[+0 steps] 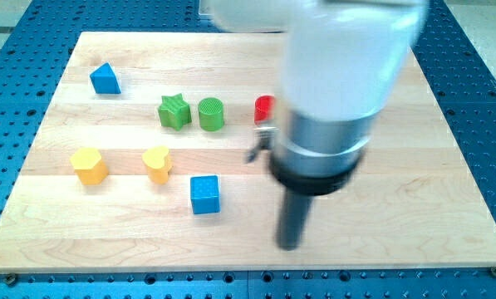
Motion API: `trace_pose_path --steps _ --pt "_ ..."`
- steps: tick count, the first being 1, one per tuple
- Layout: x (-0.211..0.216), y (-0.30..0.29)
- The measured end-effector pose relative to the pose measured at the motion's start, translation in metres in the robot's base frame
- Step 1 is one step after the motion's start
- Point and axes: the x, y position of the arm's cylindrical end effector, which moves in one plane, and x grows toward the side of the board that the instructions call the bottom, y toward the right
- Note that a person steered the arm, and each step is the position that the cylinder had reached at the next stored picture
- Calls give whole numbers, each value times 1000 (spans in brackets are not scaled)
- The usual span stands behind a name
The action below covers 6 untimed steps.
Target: Place the cube on the right side of the heart
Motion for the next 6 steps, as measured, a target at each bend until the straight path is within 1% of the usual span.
trace_pose_path --steps 1,2,4,5,6 --pt "-11 -51" --pt "-29 -74" --pt "-61 -73" --pt "-72 -73" --pt "-73 -73"
